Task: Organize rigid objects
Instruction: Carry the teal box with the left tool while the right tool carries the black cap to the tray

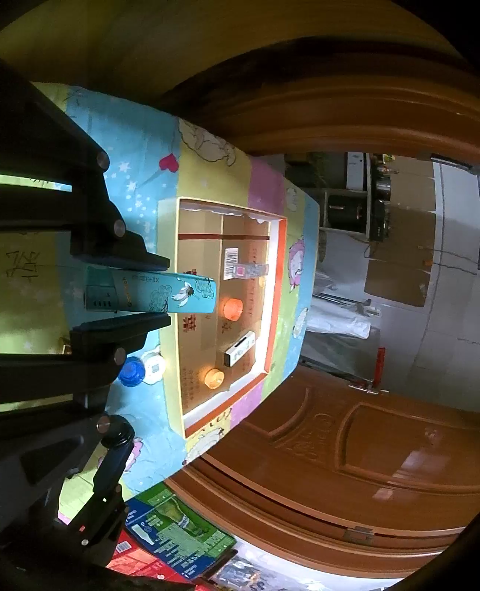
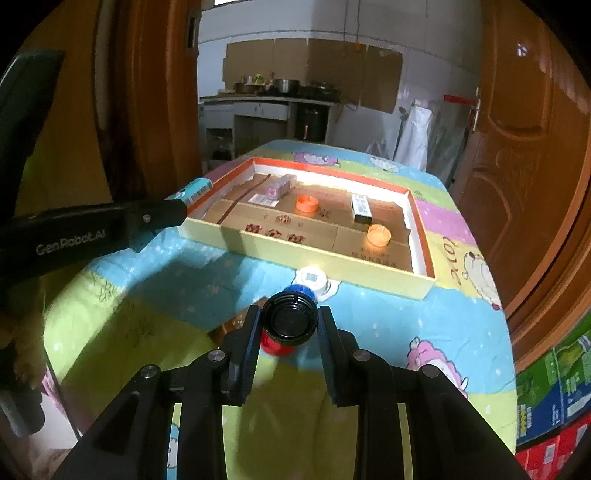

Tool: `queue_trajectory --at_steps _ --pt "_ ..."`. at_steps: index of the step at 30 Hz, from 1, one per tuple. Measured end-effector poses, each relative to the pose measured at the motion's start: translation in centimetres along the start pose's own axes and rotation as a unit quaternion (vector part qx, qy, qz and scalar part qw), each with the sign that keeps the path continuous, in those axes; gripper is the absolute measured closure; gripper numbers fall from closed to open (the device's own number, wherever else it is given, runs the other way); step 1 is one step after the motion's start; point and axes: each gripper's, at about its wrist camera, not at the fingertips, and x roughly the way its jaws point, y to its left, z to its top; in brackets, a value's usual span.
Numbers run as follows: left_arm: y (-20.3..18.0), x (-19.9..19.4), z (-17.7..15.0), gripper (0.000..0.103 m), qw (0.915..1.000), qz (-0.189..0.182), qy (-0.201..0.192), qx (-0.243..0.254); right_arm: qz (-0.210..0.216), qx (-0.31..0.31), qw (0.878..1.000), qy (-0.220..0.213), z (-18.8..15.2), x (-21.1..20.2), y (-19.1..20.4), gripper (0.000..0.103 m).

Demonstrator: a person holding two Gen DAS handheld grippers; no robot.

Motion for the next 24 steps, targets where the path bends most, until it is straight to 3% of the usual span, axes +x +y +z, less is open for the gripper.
queue_trajectory --at_steps 12,24 --pt "1.1 0.0 1.3 0.08 0.9998 -0.012 -0.016 -0.008 0.005 0.01 1.0 -0.013 2.3 0.9 -0.8 0.072" --pt "1.7 2.7 2.8 0.08 0.9998 -0.007 0.002 -0.021 0.021 0.032 0.999 -0.015 4.4 3.2 -2.6 0.072"
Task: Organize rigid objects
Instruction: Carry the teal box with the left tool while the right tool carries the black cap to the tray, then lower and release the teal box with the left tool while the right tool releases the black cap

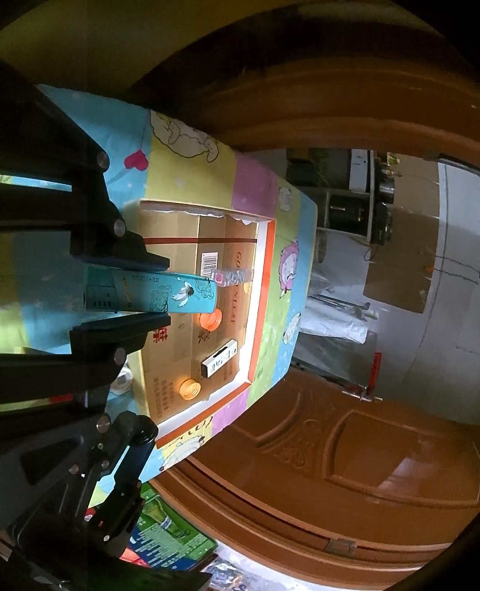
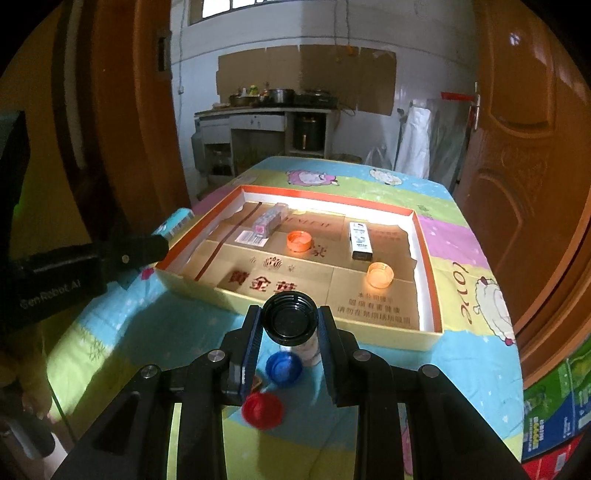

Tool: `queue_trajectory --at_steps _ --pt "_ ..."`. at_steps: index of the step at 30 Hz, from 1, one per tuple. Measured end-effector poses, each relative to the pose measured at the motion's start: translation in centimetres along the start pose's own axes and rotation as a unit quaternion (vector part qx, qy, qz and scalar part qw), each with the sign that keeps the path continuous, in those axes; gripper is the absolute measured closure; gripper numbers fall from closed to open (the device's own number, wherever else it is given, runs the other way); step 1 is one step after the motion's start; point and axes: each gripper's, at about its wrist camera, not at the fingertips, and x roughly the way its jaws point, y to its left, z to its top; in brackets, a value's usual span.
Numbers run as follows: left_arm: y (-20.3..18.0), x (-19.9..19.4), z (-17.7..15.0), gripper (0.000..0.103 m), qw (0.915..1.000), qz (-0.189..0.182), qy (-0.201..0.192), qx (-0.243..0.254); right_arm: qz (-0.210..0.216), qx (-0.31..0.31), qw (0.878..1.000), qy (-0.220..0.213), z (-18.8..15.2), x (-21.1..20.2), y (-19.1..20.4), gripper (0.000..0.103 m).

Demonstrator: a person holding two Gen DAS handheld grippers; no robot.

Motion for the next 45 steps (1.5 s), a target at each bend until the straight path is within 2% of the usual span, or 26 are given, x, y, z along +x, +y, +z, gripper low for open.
queue_trajectory --at_steps 4,12,19,38,45 --pt "0.0 1.1 0.8 0.08 1.0 0.005 0.005 -0.007 0.002 0.008 1.0 0.003 0.8 1.0 -0.8 0.072" --pt "0.3 3.4 2.6 0.08 0.999 0.04 0.017 -0.013 0.004 0.01 1.0 0.008 2.1 2.8 -2.2 0.072" --pt "0.6 5.4 3.8 0.08 0.9983 0.051 0.025 -0.014 0.005 0.006 1.0 0.01 3.2 4.6 -3.1 0.072" --pt "1.5 9.1 5.9 0.08 0.9945 0.095 0.044 0.003 0.001 -0.029 1.0 -0.002 6.4 7.8 -5.0 0.072" --pt "2.5 10.2 7.1 0.08 0.9932 0.104 0.051 -0.01 0.014 -0.038 0.999 0.009 7.7 9.6 -6.8 0.072"
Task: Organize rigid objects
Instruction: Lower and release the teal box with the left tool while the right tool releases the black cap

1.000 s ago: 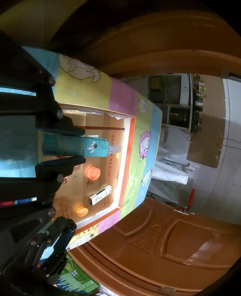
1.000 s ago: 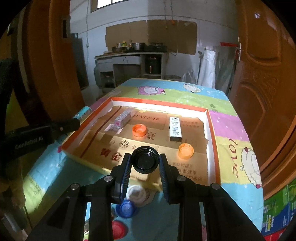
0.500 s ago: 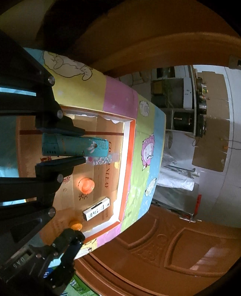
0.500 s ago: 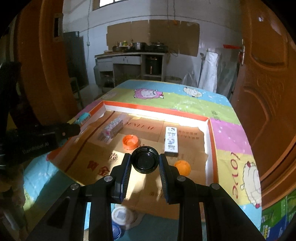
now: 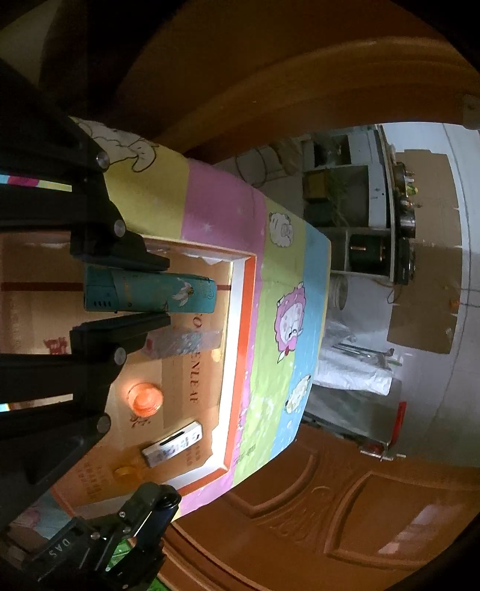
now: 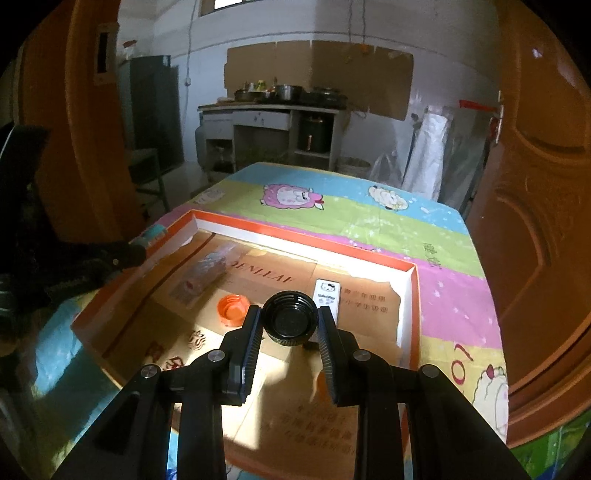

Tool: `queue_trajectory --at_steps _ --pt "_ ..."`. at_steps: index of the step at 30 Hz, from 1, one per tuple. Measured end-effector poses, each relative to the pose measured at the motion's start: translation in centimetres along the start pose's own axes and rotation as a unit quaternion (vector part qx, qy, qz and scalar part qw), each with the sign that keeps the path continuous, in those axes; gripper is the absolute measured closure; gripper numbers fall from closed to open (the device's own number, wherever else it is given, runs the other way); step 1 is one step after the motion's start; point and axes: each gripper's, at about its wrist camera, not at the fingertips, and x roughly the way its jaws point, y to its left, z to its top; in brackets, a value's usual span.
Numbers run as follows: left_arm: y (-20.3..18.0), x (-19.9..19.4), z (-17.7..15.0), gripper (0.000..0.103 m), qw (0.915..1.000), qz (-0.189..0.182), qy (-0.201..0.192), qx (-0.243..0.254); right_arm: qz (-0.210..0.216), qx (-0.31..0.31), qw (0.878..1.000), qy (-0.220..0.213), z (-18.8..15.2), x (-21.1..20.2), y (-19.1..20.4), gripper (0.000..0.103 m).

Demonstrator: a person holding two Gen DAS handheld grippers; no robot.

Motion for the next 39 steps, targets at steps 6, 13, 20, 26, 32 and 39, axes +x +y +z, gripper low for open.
queue_trajectory --at_steps 6,13,20,26,32,39 --pt "-0.7 1.3 1.2 0.08 0.9999 -0.002 0.011 0.008 0.038 0.004 0.999 0.02 1.6 2.1 -1.0 0.072" --pt "-1.2 3.0 1.9 0.08 0.9996 0.002 0.022 0.017 0.059 0.005 0.998 0.031 3.7 4.5 -1.1 0.072" --pt "-0.7 4.5 1.8 0.08 0.9992 0.006 0.037 0.012 0.066 0.013 0.996 0.056 4.8 7.5 -0.5 0.072" --pt "-0.4 5.6 1.6 0.08 0.9985 0.005 0.053 0.012 0.064 0.013 0.994 0.089 5.2 9.8 -0.1 0.072" --pt "-0.4 6.7 1.5 0.08 0.9973 0.012 0.071 0.013 0.07 0.022 0.991 0.113 5.2 11.5 -0.2 0.072" --pt "-0.3 7.1 1.3 0.08 0.9967 0.013 0.078 0.016 0.06 0.011 0.99 0.128 5.1 12.6 0.0 0.072"
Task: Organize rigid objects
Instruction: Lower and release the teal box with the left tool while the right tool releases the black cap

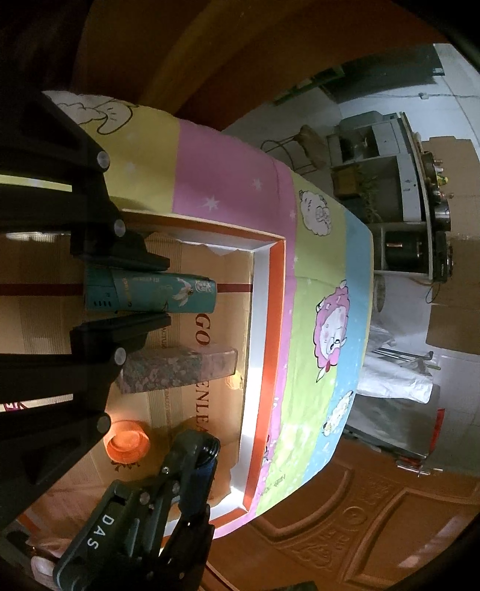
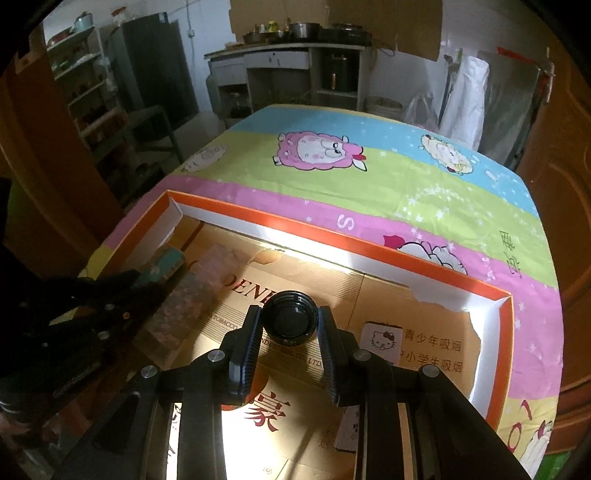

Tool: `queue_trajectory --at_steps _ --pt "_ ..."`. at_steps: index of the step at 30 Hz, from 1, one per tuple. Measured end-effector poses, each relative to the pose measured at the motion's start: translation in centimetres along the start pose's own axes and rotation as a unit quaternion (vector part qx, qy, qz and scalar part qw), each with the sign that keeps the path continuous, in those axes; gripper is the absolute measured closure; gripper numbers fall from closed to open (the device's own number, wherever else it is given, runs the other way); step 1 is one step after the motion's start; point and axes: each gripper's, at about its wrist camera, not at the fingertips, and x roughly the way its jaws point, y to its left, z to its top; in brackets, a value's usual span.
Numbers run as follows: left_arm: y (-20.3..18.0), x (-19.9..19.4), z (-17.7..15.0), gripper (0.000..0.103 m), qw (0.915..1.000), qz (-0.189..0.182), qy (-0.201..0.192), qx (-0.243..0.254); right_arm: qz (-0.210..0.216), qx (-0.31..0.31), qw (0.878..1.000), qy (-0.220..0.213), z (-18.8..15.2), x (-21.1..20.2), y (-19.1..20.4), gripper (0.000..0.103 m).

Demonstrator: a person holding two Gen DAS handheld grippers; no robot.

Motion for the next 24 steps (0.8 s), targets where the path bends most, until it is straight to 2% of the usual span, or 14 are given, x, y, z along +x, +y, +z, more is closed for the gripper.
queue_trajectory --at_steps 9,14,18,20,24 --pt "0.0 0.1 -0.1 0.08 1.0 -0.001 0.002 0.0 -0.013 -0.007 1.0 0.02 -0.1 1.3 0.1 0.072" --pt "0.4 0.0 -0.1 0.079 0.9998 -0.015 -0.001 -0.01 -0.013 -0.008 1.0 0.019 -0.1 1.2 0.0 0.071" --pt "0.4 -0.3 0.0 0.071 0.9997 -0.018 -0.007 -0.015 -0.019 -0.004 1.0 0.017 -0.1 1.0 0.0 0.069" --pt "0.4 -0.7 0.0 0.062 0.9996 -0.017 -0.014 -0.014 -0.014 -0.001 1.0 0.013 -0.1 0.6 0.0 0.066" --pt "0.4 -1.4 0.1 0.061 0.9994 -0.021 -0.024 -0.016 -0.014 0.0 1.0 0.007 -0.4 -0.1 0.3 0.063"
